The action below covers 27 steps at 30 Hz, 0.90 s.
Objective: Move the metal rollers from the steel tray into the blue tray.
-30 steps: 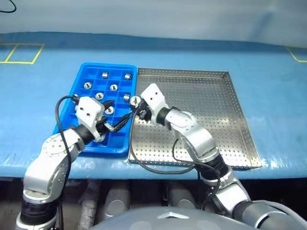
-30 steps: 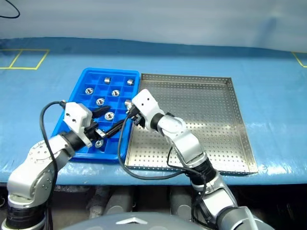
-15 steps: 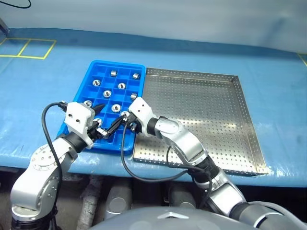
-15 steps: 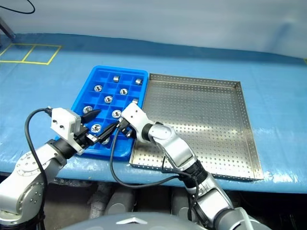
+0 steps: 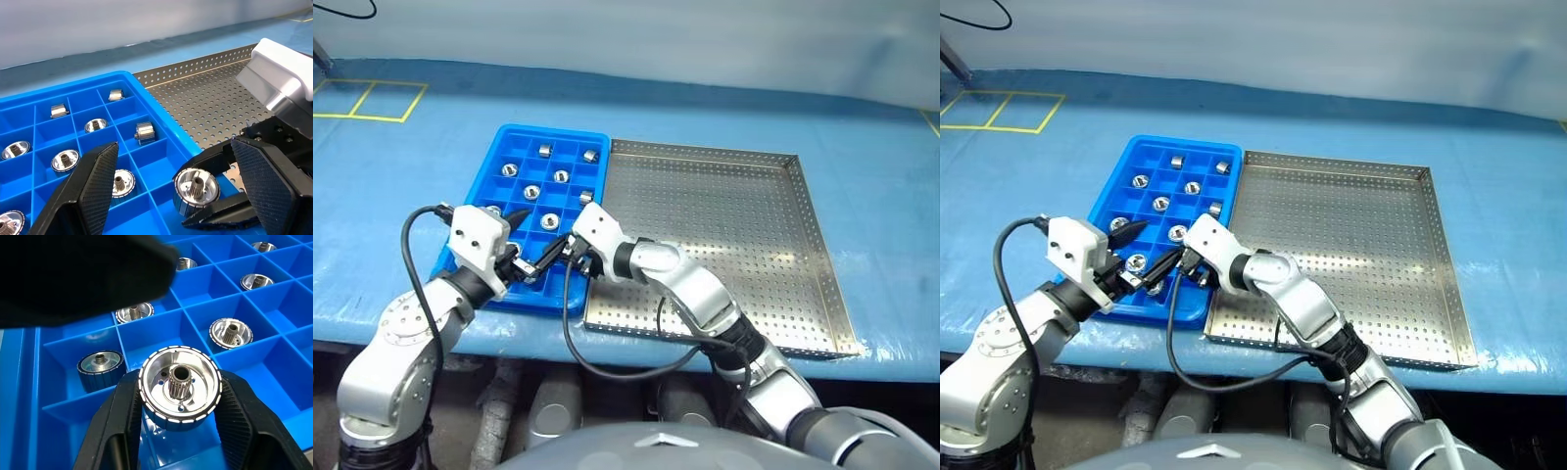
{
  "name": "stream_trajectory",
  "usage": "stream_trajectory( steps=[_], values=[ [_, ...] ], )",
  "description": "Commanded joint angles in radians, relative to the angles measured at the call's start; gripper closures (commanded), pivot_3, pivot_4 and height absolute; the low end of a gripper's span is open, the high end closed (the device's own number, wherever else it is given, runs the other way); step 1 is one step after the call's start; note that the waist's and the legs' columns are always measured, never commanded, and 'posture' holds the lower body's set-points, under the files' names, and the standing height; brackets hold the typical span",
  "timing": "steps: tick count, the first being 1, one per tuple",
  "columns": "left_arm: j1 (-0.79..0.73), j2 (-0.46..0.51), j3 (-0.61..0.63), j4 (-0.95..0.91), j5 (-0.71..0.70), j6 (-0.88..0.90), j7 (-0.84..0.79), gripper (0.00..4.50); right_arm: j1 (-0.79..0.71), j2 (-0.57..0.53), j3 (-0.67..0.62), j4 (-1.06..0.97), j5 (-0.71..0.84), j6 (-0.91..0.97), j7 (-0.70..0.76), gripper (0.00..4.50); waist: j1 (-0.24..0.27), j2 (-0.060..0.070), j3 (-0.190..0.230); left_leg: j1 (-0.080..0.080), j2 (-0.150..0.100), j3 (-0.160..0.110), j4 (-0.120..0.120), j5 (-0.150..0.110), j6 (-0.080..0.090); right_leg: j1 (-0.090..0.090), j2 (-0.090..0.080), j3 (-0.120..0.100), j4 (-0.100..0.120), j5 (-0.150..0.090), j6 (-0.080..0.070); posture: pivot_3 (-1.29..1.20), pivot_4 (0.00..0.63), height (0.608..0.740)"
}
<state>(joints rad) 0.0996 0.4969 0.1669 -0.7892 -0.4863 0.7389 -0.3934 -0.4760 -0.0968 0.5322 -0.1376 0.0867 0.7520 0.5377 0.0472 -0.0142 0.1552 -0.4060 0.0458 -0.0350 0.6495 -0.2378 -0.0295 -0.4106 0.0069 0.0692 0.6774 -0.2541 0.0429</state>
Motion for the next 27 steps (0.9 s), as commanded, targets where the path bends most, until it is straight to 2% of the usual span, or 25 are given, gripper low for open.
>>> stream_trajectory(
  steps=[1,4,5,10,16,24,27],
  values=[
    [-0.011,0.009,0.001,-0.021,-0.011,-0.001,0.003,0.44,0.009,0.004,0.008,0.024,-0.015,0.035,-0.02,1.23,0.0,0.0,0.0,0.0,0.0,0.0,0.0,0.0,0.0,0.0,0.0,0.0,0.0,0.0,0.0,0.22,0.15,0.74],
    [-0.013,0.008,-0.001,-0.019,-0.012,-0.001,0.003,0.44,0.006,0.015,-0.009,0.034,-0.026,0.014,-0.047,0.19,0.002,0.0,0.0,0.001,0.0,0.0,0.0,0.0,0.0,0.0,0.0,0.0,0.0,-0.001,0.0,0.22,0.15,0.74],
    [-0.013,0.008,-0.001,-0.018,-0.012,-0.001,0.003,0.44,0.005,0.022,-0.024,0.037,-0.025,0.014,-0.061,0.03,0.003,0.0,0.0,0.001,0.0,0.0,0.0,0.0,0.0,0.001,0.0,0.0,0.0,-0.001,0.001,0.22,0.15,0.74],
    [-0.027,0.011,-0.007,-0.006,-0.013,-0.004,-0.007,0.44,0.018,0.015,-0.079,-0.031,0.009,-0.02,-0.064,0.03,0.006,0.0,0.0,0.0,0.0,0.0,0.001,0.0,-0.001,0.001,-0.001,0.0,0.0,-0.002,0.0,0.2,0.15,0.74],
    [-0.069,0.008,-0.034,0.022,-0.011,-0.01,-0.018,0.44,0.078,0.021,-0.247,-0.211,0.063,-0.099,-0.117,0.03,-0.007,0.0,0.0,-0.003,0.0,0.0,0.0,0.0,-0.001,-0.003,0.0,0.0,0.0,0.0,0.002,0.16,0.15,0.74],
    [-0.18,-0.015,-0.143,0.115,0.013,-0.031,-0.04,0.44,0.215,-0.061,-0.398,-0.366,-0.004,-0.065,-0.266,0.03,-0.02,0.0,0.0,-0.004,0.0,0.0,-0.001,0.0,-0.001,-0.004,0.0,0.0,-0.001,0.0,0.0,0.07,0.15,0.74],
    [-0.25,-0.044,-0.186,0.18,0.036,-0.033,-0.02,0.44,0.288,-0.084,-0.424,-0.401,-0.063,-0.128,-0.33,0.03,-0.032,0.0,0.0,-0.004,0.0,0.0,-0.001,0.0,-0.001,-0.004,0.0,0.001,-0.001,0.0,0.001,0.03,0.15,0.74]
  ],
)
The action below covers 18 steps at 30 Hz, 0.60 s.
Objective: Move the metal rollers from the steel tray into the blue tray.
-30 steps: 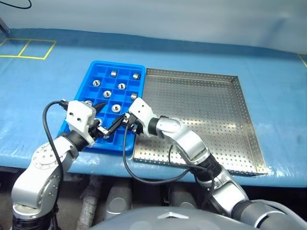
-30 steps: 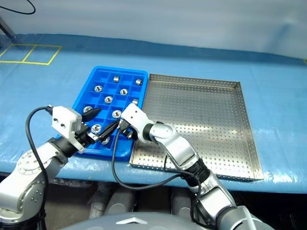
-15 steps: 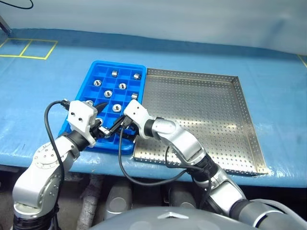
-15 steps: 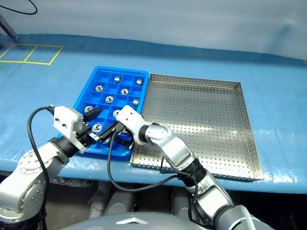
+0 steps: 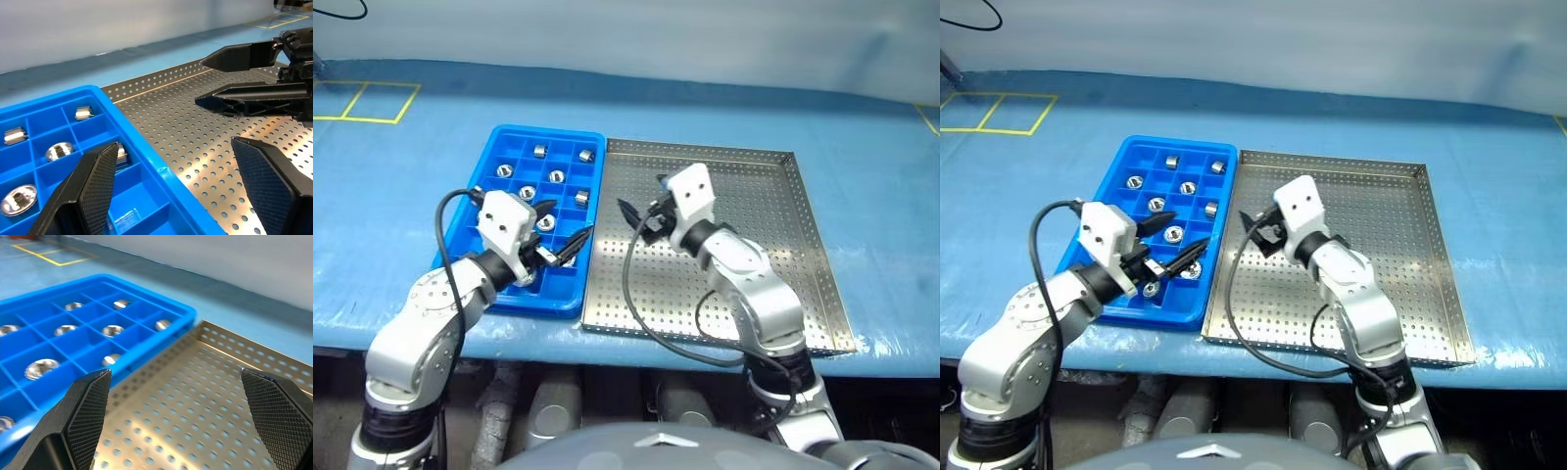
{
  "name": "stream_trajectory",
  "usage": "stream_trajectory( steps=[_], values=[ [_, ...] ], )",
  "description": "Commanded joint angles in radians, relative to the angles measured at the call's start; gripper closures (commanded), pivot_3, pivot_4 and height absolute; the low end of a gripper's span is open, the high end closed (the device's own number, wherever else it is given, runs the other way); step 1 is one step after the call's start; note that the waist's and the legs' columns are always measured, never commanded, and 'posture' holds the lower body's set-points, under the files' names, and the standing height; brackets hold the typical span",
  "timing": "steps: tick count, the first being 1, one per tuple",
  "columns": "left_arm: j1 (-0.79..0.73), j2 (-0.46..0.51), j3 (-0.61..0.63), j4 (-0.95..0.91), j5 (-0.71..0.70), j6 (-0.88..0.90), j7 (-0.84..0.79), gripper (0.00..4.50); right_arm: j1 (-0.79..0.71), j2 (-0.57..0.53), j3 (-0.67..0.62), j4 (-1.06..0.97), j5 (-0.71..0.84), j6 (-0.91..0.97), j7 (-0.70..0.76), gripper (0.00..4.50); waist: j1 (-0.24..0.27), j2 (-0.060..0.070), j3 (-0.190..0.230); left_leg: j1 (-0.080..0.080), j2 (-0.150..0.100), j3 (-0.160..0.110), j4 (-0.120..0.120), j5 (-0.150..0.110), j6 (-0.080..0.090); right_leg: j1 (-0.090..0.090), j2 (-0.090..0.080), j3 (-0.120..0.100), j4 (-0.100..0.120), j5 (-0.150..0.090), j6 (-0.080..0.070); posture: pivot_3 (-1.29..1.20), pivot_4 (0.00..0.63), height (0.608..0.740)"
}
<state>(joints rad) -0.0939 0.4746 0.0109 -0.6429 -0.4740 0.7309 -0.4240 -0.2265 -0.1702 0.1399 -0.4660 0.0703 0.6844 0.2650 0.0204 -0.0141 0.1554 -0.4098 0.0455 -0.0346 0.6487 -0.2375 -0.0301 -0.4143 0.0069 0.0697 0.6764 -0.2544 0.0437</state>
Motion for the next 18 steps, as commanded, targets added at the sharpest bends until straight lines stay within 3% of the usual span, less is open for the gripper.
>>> stream_trajectory(
  steps=[1,10,18],
  values=[
    [-0.084,-0.037,-0.045,0.064,0.036,-0.028,0.021,0.44,0.065,-0.012,-0.045,-0.089,-0.054,-0.056,-0.074,0.03,-0.009,0.0,0.0,0.0,0.0,0.0,0.0,0.0,0.0,0.0,0.0,0.0,0.0,0.0,0.0,0.0,0.15,0.74],
    [-0.251,-0.178,-0.191,0.293,0.167,-0.096,0.06,0.44,0.365,0.008,-0.084,-0.268,-0.078,-0.147,-0.151,0.03,-0.071,0.0,0.0,0.0,0.0,0.001,0.001,0.0,0.0,0.0,0.0,0.002,0.0,0.0,0.001,-0.12,0.15,0.74],
    [-0.21,-0.091,-0.278,0.289,0.151,-0.139,-0.156,0.44,0.554,-0.064,-0.115,-0.358,0.026,-0.082,-0.036,0.03,-0.12,0.001,0.0,0.002,0.0,0.002,0.001,0.0,0.001,0.0,0.001,0.004,0.001,-0.001,0.004,-0.15,0.15,0.74]
  ],
)
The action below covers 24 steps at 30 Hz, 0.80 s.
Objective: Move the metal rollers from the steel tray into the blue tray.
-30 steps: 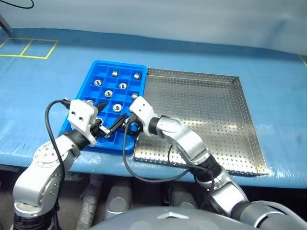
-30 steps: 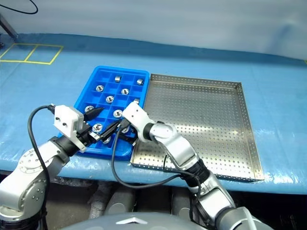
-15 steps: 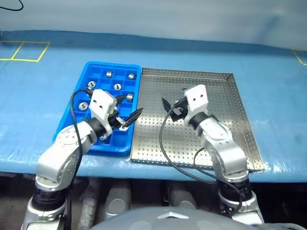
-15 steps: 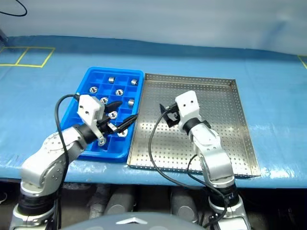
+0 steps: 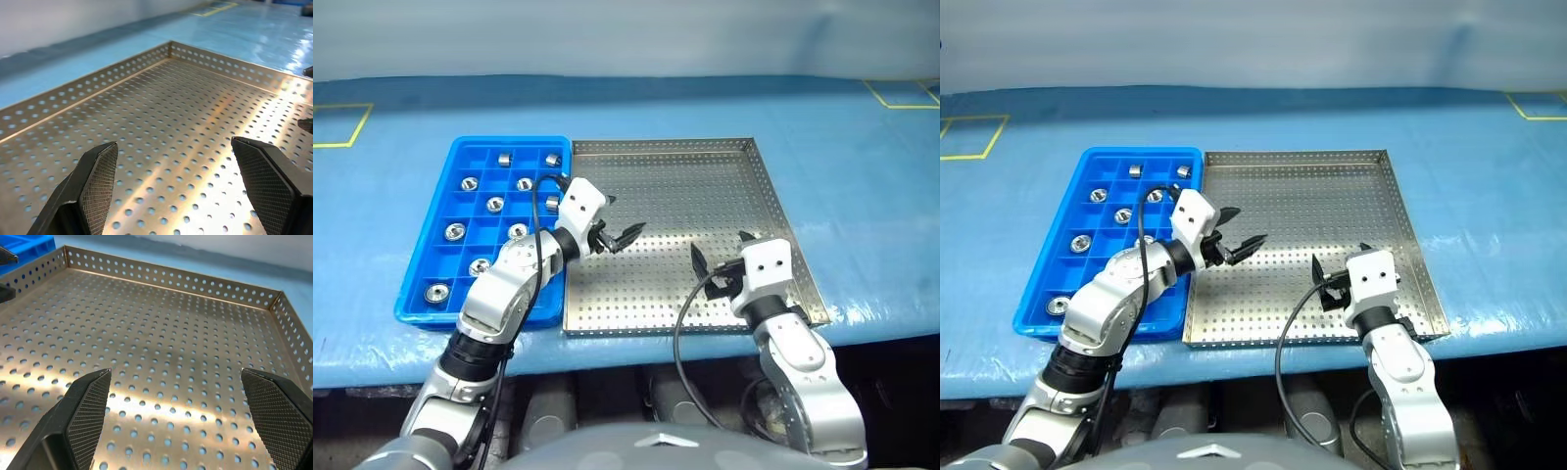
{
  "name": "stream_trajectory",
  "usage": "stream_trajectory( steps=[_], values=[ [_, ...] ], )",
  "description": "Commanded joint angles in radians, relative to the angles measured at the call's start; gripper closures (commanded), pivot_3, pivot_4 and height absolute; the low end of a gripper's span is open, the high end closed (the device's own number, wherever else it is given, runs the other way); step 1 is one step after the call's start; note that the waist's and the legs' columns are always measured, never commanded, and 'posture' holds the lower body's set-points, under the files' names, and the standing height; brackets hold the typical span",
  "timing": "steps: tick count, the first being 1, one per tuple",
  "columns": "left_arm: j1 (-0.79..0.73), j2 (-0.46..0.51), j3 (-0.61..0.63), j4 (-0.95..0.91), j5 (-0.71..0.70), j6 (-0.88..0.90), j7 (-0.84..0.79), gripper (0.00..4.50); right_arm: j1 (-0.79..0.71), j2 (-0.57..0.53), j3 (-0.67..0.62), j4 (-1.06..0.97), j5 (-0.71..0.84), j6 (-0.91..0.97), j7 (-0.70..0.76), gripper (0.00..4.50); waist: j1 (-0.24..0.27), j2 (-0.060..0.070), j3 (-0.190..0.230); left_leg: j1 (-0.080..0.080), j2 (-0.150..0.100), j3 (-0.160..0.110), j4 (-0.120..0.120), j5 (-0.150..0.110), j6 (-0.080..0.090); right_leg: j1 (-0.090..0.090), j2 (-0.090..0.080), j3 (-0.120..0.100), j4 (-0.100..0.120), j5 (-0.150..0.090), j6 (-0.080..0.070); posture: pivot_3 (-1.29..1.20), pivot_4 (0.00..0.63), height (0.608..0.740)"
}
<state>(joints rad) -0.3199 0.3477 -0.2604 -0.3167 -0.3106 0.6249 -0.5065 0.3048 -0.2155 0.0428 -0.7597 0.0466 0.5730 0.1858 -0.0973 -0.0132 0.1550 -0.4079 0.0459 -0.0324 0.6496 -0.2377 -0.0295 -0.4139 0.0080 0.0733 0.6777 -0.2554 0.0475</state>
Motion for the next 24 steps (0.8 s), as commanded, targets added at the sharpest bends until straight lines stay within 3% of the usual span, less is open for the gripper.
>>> stream_trajectory(
  steps=[1,6,9,24],
  values=[
    [0.022,0.051,-0.01,-0.042,-0.011,-0.039,-0.095,0.44,0.031,-0.026,-0.019,-0.069,0.063,0.037,0.055,0.03,-0.004,0.0,0.0,0.001,0.0,0.0,0.0,0.0,0.0,0.001,0.0,0.0,0.001,0.0,0.0,-0.15,0.15,0.74],
    [0.063,0.094,0.026,-0.068,-0.041,-0.031,-0.146,0.44,0.038,-0.035,-0.024,-0.061,0.081,0.043,0.059,0.03,-0.01,0.0,0.0,0.004,0.0,0.0,0.0,0.0,0.0,0.003,0.0,0.001,0.001,-0.002,-0.003,-0.14,0.15,0.74],
    [0.099,0.127,0.055,-0.09,-0.048,-0.029,-0.165,0.03,0.027,-0.039,-0.024,-0.045,0.082,0.044,0.058,0.0,-0.009,0.0,0.0,0.004,0.0,0.001,0.0,0.0,0.0,0.003,0.0,0.001,0.001,-0.002,-0.002,-0.13,0.15,0.74],
    [0.17,0.149,0.093,-0.152,-0.042,0.001,-0.111,0.03,-0.053,-0.048,0.054,-0.007,0.083,0.051,0.064,0.0,0.019,0.0,0.0,0.004,0.0,0.001,-0.001,0.0,0.0,0.003,0.0,0.001,0.001,-0.001,-0.001,-0.06,0.15,0.74]
  ],
)
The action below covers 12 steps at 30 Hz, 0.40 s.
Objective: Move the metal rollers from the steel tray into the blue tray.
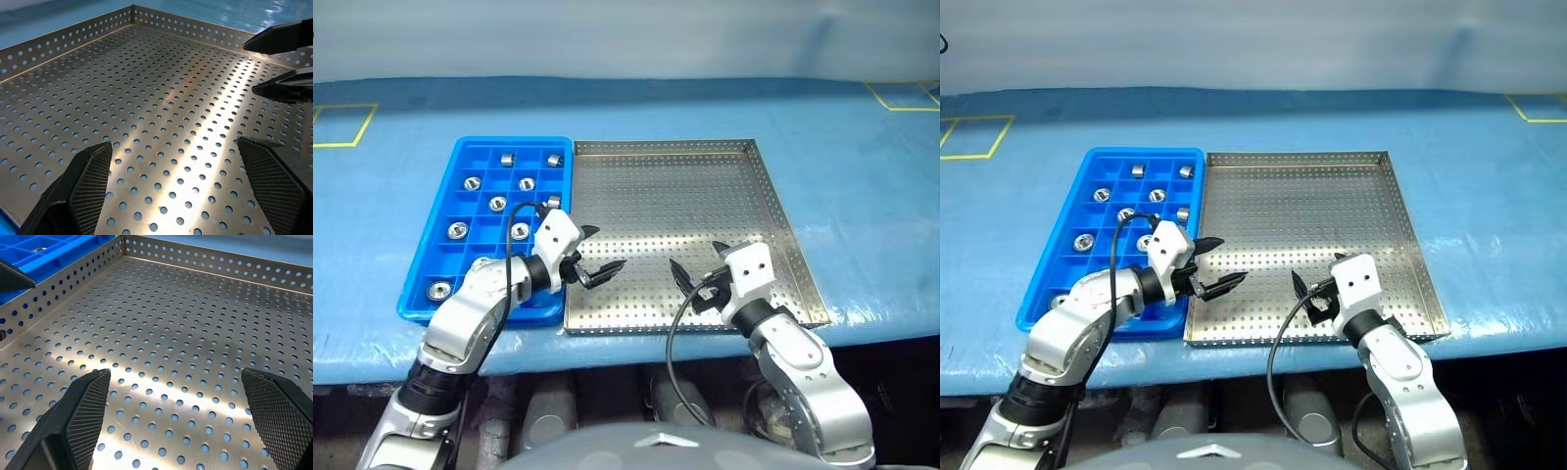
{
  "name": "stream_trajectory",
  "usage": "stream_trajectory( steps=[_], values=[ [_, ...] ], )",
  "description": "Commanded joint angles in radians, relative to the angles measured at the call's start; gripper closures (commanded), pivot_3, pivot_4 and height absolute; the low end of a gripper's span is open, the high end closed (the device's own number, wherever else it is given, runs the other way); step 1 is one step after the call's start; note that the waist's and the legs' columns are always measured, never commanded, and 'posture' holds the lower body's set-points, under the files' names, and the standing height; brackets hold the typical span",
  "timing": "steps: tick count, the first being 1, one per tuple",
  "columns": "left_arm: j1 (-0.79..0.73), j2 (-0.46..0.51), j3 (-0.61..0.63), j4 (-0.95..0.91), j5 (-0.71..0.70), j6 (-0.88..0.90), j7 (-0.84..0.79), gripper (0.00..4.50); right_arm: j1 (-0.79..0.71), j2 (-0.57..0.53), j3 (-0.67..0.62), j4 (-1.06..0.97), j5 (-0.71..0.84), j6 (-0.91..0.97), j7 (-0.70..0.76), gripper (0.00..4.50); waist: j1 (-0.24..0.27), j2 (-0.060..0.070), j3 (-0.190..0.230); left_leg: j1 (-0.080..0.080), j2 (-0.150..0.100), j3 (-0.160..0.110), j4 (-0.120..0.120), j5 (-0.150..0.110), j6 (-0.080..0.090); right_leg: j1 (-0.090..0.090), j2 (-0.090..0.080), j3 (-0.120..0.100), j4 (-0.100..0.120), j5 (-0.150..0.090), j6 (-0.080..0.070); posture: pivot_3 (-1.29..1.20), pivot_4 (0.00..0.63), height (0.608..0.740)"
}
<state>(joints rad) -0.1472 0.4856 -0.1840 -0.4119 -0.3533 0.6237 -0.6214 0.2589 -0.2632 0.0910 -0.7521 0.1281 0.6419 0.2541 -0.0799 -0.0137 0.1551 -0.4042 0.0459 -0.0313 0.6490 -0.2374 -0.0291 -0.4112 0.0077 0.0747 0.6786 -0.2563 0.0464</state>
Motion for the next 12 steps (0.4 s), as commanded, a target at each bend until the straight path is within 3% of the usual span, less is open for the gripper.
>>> stream_trajectory(
  steps=[1,12],
  values=[
    [-0.002,0.012,0.016,-0.059,0.002,0.003,0.007,0.03,-0.009,0.0,0.007,-0.014,-0.002,-0.022,-0.006,0.0,0.003,0.0,0.0,0.0,0.0,0.0,0.0,0.0,0.0,0.0,0.0,0.0,0.0,0.0,0.0,-0.06,0.15,0.74],
    [-0.003,0.008,0.013,-0.056,0.012,0.004,0.038,0.03,-0.015,0.001,0.023,-0.009,-0.006,-0.023,-0.009,0.0,0.01,0.0,0.0,0.0,0.0,0.0,0.0,0.0,0.0,0.0,0.0,0.0,0.0,0.0,0.0,-0.06,0.15,0.74]
  ],
)
